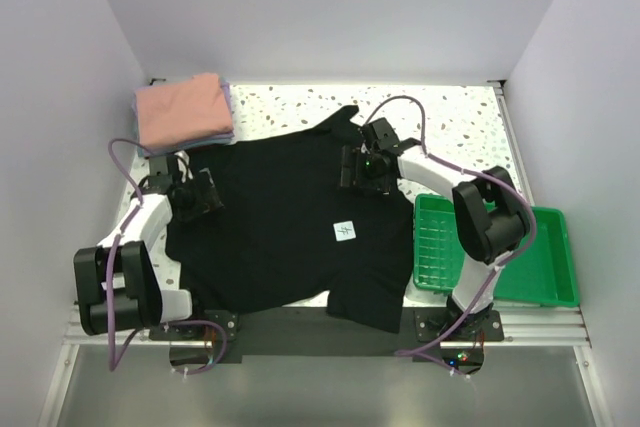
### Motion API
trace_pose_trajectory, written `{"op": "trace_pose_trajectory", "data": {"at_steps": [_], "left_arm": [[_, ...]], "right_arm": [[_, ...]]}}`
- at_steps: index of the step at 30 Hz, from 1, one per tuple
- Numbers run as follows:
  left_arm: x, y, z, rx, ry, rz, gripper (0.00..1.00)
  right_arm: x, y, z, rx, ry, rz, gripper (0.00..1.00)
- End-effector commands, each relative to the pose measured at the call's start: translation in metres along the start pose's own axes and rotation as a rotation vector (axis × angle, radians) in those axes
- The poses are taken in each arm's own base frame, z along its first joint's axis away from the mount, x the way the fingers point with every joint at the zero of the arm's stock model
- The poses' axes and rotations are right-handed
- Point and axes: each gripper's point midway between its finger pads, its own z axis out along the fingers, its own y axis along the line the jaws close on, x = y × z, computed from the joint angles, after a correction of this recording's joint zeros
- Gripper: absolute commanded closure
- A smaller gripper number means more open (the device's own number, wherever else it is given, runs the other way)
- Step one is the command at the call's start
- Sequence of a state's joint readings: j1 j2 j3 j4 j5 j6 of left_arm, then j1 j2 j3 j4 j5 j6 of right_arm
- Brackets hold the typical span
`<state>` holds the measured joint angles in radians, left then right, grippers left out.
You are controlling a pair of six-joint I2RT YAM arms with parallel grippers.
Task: Fold and stack the t-shirts
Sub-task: Flatten the tshirt out
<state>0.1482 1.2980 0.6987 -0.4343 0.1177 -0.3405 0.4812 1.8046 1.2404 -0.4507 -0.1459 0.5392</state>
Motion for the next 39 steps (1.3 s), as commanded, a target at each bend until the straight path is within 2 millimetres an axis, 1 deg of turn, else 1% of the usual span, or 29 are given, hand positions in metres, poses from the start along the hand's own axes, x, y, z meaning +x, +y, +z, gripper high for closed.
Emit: {"op": "trace_pose_trajectory", "data": {"at_steps": [1, 4, 5, 6, 7, 8, 9, 11, 12, 13, 14, 17, 18, 20, 21, 22, 23, 25, 26, 29, 31, 32, 33, 34, 35, 36, 37, 38, 39], "left_arm": [[-0.005, -0.001, 0.013, 0.055, -0.003, -0.032, 0.00], [-0.001, 0.004, 0.026, 0.071, 0.019, -0.056, 0.00], [-0.002, 0.004, 0.028, 0.078, 0.022, -0.061, 0.00], [-0.006, 0.003, 0.031, 0.090, 0.016, -0.064, 0.00], [-0.004, 0.005, 0.038, 0.087, 0.039, -0.073, 0.00], [-0.005, 0.005, 0.041, 0.091, 0.048, -0.076, 0.00], [-0.011, 0.003, 0.042, 0.101, 0.040, -0.075, 0.01], [-0.013, 0.005, 0.050, 0.099, 0.055, -0.079, 0.01], [-0.022, 0.002, 0.052, 0.105, 0.041, -0.073, 0.01], [-0.022, 0.004, 0.058, 0.103, 0.055, -0.075, 0.01], [-0.025, 0.003, 0.062, 0.105, 0.056, -0.067, 0.01], [-0.039, 0.003, 0.072, 0.109, 0.053, -0.040, 0.02], [-0.046, 0.002, 0.076, 0.114, 0.048, -0.024, 0.02], [-0.056, 0.001, 0.079, 0.118, 0.031, -0.008, 0.02], [-0.065, 0.000, 0.080, 0.115, 0.013, 0.000, 0.02], [-0.066, 0.000, 0.084, 0.114, 0.017, -0.001, 0.02], [-0.070, 0.000, 0.086, 0.118, 0.008, 0.001, 0.02], [-0.077, -0.003, 0.090, 0.127, 0.001, -0.001, 0.03], [-0.083, -0.005, 0.090, 0.131, -0.011, -0.003, 0.03], [-0.094, -0.007, 0.086, 0.121, -0.057, -0.007, 0.03], [-0.103, -0.009, 0.074, 0.105, -0.110, -0.009, 0.03], [-0.104, -0.007, 0.071, 0.072, -0.140, -0.017, 0.03], [-0.114, -0.012, 0.057, 0.068, -0.197, -0.014, 0.03], [-0.117, -0.014, 0.050, 0.063, -0.228, -0.012, 0.03], [-0.117, -0.014, 0.046, 0.035, -0.254, -0.005, 0.02], [-0.124, -0.016, 0.033, 0.020, -0.300, 0.000, 0.02], [-0.123, -0.015, 0.026, -0.001, -0.315, 0.000, 0.02], [-0.119, -0.006, 0.020, -0.052, -0.332, -0.037, 0.02], [-0.124, -0.006, 0.001, -0.054, -0.380, -0.062, 0.02]], "right_arm": [[-0.002, -0.007, 0.014, 0.025, 0.000, 0.006, 0.16], [-0.003, -0.015, 0.025, 0.067, 0.006, 0.003, 0.16], [0.001, -0.021, 0.031, 0.089, 0.023, 0.003, 0.16], [-0.003, -0.024, 0.033, 0.107, 0.017, -0.002, 0.16], [-0.004, -0.026, 0.035, 0.117, 0.020, 0.000, 0.16], [0.002, -0.033, 0.042, 0.138, 0.051, 0.005, 0.16], [-0.004, -0.033, 0.044, 0.137, 0.046, 0.011, 0.16], [-0.005, -0.037, 0.050, 0.144, 0.060, 0.023, 0.16], [-0.011, -0.041, 0.054, 0.146, 0.060, 0.035, 0.16], [-0.013, -0.043, 0.056, 0.149, 0.063, 0.040, 0.16], [-0.024, -0.045, 0.055, 0.150, 0.049, 0.049, 0.16], [-0.031, -0.053, 0.064, 0.159, 0.067, 0.069, 0.16], [-0.042, -0.054, 0.068, 0.156, 0.059, 0.074, 0.16], [-0.049, -0.059, 0.071, 0.174, 0.066, 0.072, 0.16], [-0.064, -0.055, 0.069, 0.167, 0.039, 0.070, 0.16], [-0.064, -0.058, 0.076, 0.174, 0.050, 0.072, 0.16], [-0.076, -0.056, 0.074, 0.168, 0.034, 0.076, 0.16], [-0.079, -0.057, 0.080, 0.171, 0.042, 0.079, 0.16], [-0.089, -0.050, 0.077, 0.157, 0.029, 0.074, 0.16], [-0.100, -0.039, 0.071, 0.115, 0.019, 0.060, 0.16], [-0.107, -0.030, 0.061, 0.088, 0.003, 0.047, 0.16], [-0.115, -0.021, 0.048, 0.060, -0.022, 0.017, 0.16], [-0.118, -0.008, 0.038, 0.000, -0.027, -0.009, 0.17], [-0.120, -0.001, 0.028, -0.030, -0.038, -0.034, 0.17], [-0.124, 0.009, 0.006, -0.061, -0.070, -0.085, 0.17], [-0.122, 0.014, -0.004, -0.087, -0.076, -0.109, 0.17], [-0.121, 0.015, -0.012, -0.097, -0.084, -0.129, 0.17], [-0.111, 0.011, -0.015, -0.091, -0.069, -0.152, 0.17], [-0.110, 0.013, -0.030, -0.093, -0.088, -0.160, 0.17]]}}
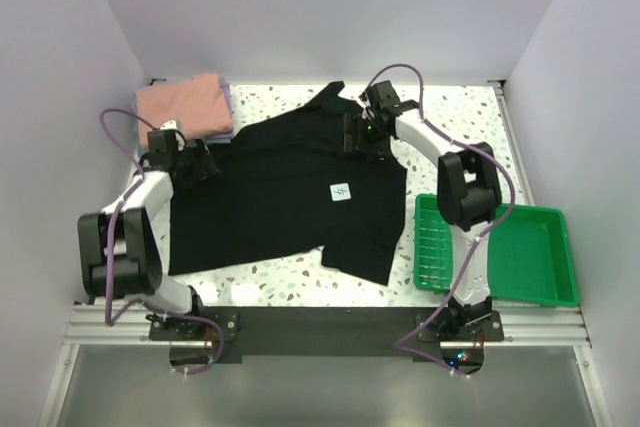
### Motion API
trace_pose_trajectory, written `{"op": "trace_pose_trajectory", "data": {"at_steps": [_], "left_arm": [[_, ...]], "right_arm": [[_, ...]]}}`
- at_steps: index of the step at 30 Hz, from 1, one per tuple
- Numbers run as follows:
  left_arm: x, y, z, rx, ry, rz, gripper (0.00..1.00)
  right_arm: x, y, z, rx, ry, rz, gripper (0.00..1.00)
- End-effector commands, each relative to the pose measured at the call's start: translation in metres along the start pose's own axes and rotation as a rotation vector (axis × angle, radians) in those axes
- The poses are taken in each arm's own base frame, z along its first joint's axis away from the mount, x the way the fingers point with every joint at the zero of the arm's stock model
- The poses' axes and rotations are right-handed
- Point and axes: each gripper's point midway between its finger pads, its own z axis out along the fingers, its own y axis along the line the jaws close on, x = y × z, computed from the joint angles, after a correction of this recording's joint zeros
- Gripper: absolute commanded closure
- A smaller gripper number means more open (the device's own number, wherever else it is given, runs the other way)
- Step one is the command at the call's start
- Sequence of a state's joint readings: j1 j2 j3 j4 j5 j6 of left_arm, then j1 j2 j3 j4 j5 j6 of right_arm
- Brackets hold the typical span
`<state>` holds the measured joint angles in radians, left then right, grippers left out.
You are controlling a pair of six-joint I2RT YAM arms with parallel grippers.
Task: Fold and stack the t-shirts
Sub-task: Flatten the tshirt out
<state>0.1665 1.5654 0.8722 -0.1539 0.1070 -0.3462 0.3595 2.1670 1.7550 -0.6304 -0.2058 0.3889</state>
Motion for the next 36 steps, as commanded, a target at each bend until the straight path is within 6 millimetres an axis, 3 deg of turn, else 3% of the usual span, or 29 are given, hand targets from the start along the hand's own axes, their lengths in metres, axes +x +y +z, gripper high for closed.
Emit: {"op": "trace_pose_trajectory", "data": {"at_steps": [1, 2, 3, 6, 8, 10, 14, 19, 23, 28, 33, 36], "left_arm": [[-0.036, 0.007, -0.044, -0.103, -0.204, -0.077, 0.02], [-0.023, 0.010, -0.050, -0.117, -0.170, -0.129, 0.02], [-0.021, 0.007, -0.060, -0.108, -0.174, -0.152, 0.02], [-0.003, 0.003, -0.063, -0.090, -0.128, -0.183, 0.02], [0.014, 0.011, -0.054, -0.123, -0.088, -0.179, 0.02], [0.014, 0.012, -0.048, -0.111, -0.106, -0.156, 0.02], [0.034, 0.012, -0.036, -0.084, -0.068, -0.146, 0.02], [0.045, 0.002, -0.026, -0.020, -0.067, -0.252, 0.03], [0.061, 0.011, -0.019, -0.061, -0.037, -0.313, 0.02], [0.060, 0.016, -0.008, -0.091, -0.013, -0.279, 0.02], [0.071, 0.035, 0.012, -0.172, 0.069, -0.216, 0.02], [0.064, 0.038, 0.018, -0.181, 0.071, -0.188, 0.02]], "right_arm": [[-0.008, 0.025, -0.073, -0.087, -0.089, -0.119, 0.17], [0.006, 0.020, -0.072, -0.081, -0.055, -0.107, 0.17], [0.011, 0.021, -0.076, -0.089, -0.050, -0.106, 0.17], [0.034, 0.015, -0.073, -0.088, 0.009, -0.084, 0.17], [0.043, 0.010, -0.070, -0.074, 0.021, -0.057, 0.17], [0.043, 0.010, -0.067, -0.075, -0.003, -0.043, 0.17], [0.060, 0.004, -0.055, -0.045, 0.018, 0.018, 0.17], [0.062, -0.004, -0.049, 0.004, 0.026, 0.007, 0.17], [0.067, -0.008, -0.039, 0.010, 0.059, -0.013, 0.18], [0.076, -0.013, -0.018, 0.018, 0.112, 0.009, 0.18], [0.066, -0.023, 0.000, 0.078, 0.112, 0.030, 0.18], [0.059, -0.030, 0.009, 0.124, 0.114, 0.039, 0.18]]}}
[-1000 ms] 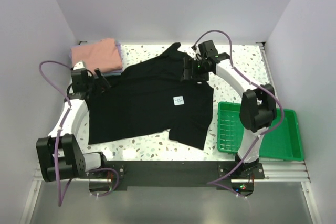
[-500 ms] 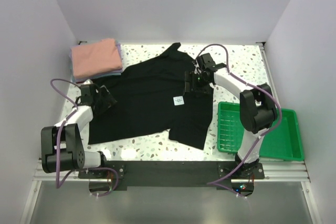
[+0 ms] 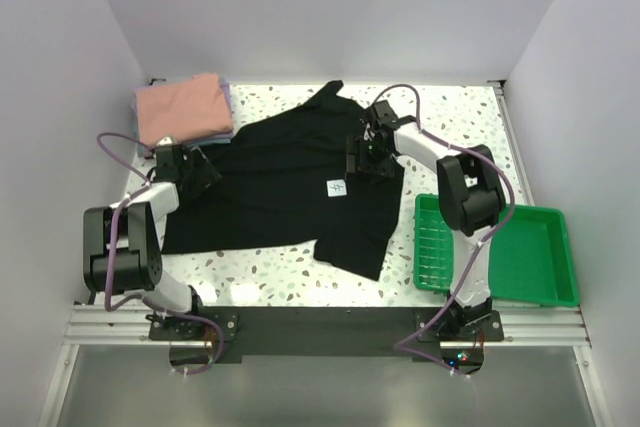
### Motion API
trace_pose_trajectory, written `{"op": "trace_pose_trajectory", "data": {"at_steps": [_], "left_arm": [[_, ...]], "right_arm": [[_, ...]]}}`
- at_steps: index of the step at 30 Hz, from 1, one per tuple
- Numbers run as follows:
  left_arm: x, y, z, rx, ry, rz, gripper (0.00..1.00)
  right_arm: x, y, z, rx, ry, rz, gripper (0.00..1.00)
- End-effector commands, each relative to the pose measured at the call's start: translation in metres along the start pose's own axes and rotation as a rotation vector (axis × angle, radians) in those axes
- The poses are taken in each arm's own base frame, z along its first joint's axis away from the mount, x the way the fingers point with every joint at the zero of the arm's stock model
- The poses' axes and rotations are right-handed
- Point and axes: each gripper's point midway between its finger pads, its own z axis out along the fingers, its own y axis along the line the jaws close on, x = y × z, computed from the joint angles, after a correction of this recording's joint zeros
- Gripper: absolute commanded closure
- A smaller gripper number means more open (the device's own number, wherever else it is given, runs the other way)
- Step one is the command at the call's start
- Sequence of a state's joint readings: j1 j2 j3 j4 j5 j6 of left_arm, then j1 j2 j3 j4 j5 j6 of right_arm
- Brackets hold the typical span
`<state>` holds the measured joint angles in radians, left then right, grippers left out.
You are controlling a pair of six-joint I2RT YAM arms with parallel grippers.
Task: Fold and stack the t-shirts
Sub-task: Flatten the tshirt out
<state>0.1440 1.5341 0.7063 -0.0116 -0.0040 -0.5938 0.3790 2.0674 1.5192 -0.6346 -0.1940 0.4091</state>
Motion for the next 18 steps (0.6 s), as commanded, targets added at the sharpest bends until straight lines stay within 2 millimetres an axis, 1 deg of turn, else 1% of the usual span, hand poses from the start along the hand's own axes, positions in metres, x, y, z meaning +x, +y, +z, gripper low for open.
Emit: {"op": "trace_pose_trajectory", "data": {"at_steps": [1, 2, 4, 5, 6, 7, 8, 9, 10, 11, 12, 13, 14, 15, 16, 17, 18], "left_arm": [[0.024, 0.030, 0.014, -0.102, 0.099, 0.058, 0.02], [0.014, 0.025, 0.017, -0.092, 0.084, 0.076, 0.02], [0.013, 0.025, 0.024, -0.106, 0.105, 0.092, 0.02], [0.004, 0.021, 0.029, -0.102, 0.096, 0.101, 0.02], [0.001, 0.018, 0.031, -0.097, 0.094, 0.104, 0.02], [-0.002, 0.016, 0.032, -0.093, 0.093, 0.106, 0.02], [-0.009, 0.011, 0.031, -0.084, 0.079, 0.109, 0.02], [-0.013, 0.010, 0.028, -0.083, 0.071, 0.112, 0.02], [-0.016, 0.009, 0.024, -0.083, 0.065, 0.114, 0.02], [-0.026, 0.006, 0.014, -0.082, 0.030, 0.117, 0.02], [-0.030, 0.006, 0.007, -0.088, 0.013, 0.119, 0.02], [-0.026, 0.014, -0.002, -0.126, 0.025, 0.119, 0.02], [-0.040, 0.019, -0.019, -0.169, -0.038, 0.105, 0.02], [-0.042, 0.026, -0.030, -0.211, -0.055, 0.093, 0.02], [-0.030, 0.043, -0.042, -0.278, -0.027, 0.085, 0.02], [-0.041, 0.049, -0.061, -0.316, -0.095, 0.051, 0.01], [-0.038, 0.055, -0.070, -0.339, -0.106, 0.032, 0.01]], "right_arm": [[-0.013, -0.011, 0.013, 0.072, -0.011, 0.019, 0.18], [-0.019, -0.012, 0.016, 0.076, -0.017, 0.026, 0.18], [-0.024, -0.014, 0.017, 0.086, -0.017, 0.032, 0.18], [-0.032, -0.011, 0.019, 0.083, -0.025, 0.029, 0.18], [-0.035, -0.009, 0.019, 0.080, -0.029, 0.027, 0.18], [-0.035, -0.007, 0.019, 0.071, -0.017, 0.024, 0.18], [-0.045, -0.001, 0.014, 0.053, -0.035, 0.013, 0.18], [-0.047, 0.003, 0.015, 0.042, -0.030, 0.007, 0.18], [-0.047, 0.008, 0.010, 0.019, -0.015, 0.003, 0.18], [-0.055, 0.016, 0.003, -0.003, -0.035, -0.008, 0.18], [-0.060, 0.021, -0.005, -0.020, -0.051, -0.014, 0.18], [-0.063, 0.028, -0.015, -0.045, -0.055, -0.016, 0.18], [-0.064, 0.033, -0.022, -0.059, -0.062, -0.023, 0.18], [-0.066, 0.036, -0.030, -0.074, -0.069, -0.024, 0.18], [-0.068, 0.043, -0.048, -0.095, -0.093, -0.034, 0.18], [-0.063, 0.045, -0.054, -0.109, -0.085, -0.032, 0.18], [-0.059, 0.047, -0.061, -0.120, -0.086, -0.032, 0.18]]}}
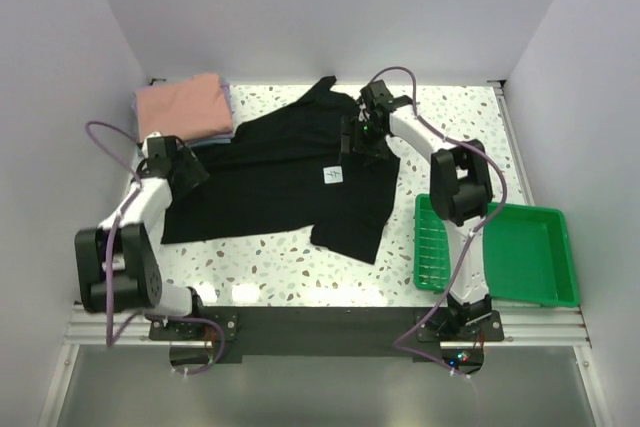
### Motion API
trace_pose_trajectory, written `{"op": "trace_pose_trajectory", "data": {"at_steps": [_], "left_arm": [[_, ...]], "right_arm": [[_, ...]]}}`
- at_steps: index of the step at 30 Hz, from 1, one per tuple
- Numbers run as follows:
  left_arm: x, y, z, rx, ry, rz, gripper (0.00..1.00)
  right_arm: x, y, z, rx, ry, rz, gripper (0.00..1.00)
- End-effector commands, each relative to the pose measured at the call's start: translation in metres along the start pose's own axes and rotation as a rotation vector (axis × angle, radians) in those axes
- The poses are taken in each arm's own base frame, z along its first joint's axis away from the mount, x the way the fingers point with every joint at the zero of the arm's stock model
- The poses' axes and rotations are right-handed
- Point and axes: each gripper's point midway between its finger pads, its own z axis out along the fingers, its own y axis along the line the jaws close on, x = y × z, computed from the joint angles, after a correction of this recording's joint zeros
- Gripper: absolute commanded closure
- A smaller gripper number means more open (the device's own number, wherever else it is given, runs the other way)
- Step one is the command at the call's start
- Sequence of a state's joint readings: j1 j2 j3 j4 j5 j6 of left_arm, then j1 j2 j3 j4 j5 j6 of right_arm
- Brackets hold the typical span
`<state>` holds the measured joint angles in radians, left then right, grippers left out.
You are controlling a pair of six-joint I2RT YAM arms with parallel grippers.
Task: Fold and stack the t-shirts
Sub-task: Flatten the tshirt out
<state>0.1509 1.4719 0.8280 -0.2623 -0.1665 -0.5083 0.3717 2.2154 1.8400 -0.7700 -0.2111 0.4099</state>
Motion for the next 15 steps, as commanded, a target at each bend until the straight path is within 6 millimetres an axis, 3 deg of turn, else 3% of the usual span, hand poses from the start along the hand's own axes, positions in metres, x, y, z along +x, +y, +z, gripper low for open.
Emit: {"op": "trace_pose_trajectory", "data": {"at_steps": [1, 2, 5, 10, 15], "left_arm": [[0.007, 0.056, -0.042, -0.213, -0.045, -0.095, 0.01], [0.003, 0.063, -0.056, -0.226, -0.086, -0.130, 0.01], [0.020, 0.079, -0.070, -0.253, -0.078, -0.199, 0.05], [0.061, 0.097, -0.058, -0.306, 0.053, -0.318, 0.14], [0.058, 0.108, -0.055, -0.322, 0.022, -0.365, 0.27]], "right_arm": [[-0.002, 0.028, -0.070, -0.106, -0.067, -0.034, 0.18], [0.004, 0.030, -0.075, -0.123, -0.061, -0.037, 0.18], [0.029, 0.028, -0.093, -0.146, -0.067, -0.051, 0.18], [0.070, 0.011, -0.106, -0.135, -0.045, -0.068, 0.18], [0.095, 0.001, -0.109, -0.127, -0.008, -0.082, 0.18]]}}
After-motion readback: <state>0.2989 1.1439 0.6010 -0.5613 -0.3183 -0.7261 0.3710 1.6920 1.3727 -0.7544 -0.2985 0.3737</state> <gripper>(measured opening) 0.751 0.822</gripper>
